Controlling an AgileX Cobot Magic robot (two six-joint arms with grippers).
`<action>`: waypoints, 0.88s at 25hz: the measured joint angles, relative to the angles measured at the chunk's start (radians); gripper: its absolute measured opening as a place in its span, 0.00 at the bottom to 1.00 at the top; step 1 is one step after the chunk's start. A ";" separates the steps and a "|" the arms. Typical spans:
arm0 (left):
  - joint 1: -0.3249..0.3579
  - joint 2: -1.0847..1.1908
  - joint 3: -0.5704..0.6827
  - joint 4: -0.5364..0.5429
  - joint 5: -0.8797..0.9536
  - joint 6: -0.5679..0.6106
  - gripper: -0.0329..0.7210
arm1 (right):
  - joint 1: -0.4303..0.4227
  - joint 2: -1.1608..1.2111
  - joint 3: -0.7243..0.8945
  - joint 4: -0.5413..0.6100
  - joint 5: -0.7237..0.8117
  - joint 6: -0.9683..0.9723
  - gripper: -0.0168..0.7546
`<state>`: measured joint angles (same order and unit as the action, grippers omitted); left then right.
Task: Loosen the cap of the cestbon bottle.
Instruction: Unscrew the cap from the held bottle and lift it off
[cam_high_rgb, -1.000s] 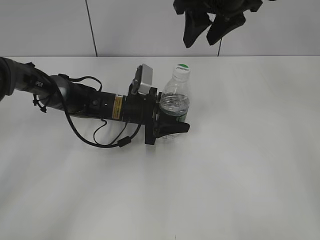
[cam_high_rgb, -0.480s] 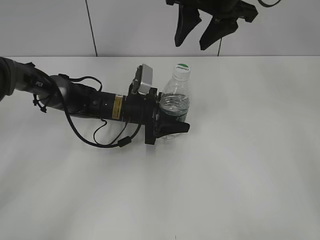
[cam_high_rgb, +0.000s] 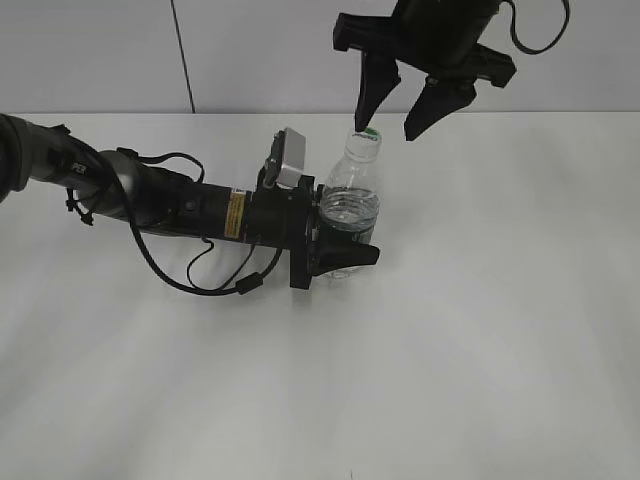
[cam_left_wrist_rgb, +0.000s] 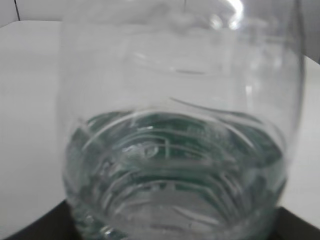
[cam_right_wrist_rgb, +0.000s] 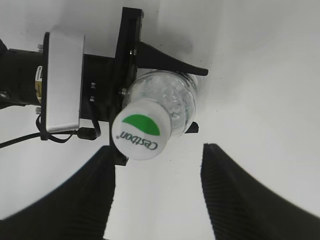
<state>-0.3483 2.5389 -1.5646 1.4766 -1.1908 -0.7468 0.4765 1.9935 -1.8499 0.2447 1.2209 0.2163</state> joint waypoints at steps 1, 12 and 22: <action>0.000 0.000 0.000 0.000 0.000 0.000 0.58 | 0.000 0.003 0.000 0.005 0.000 0.004 0.56; 0.000 0.000 0.000 0.000 0.000 0.000 0.58 | 0.000 0.008 0.000 0.024 -0.033 0.010 0.56; 0.000 0.000 0.000 0.001 0.000 0.000 0.58 | 0.000 0.021 0.000 0.028 -0.076 0.012 0.56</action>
<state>-0.3483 2.5389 -1.5646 1.4776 -1.1908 -0.7468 0.4765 2.0144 -1.8499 0.2724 1.1449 0.2280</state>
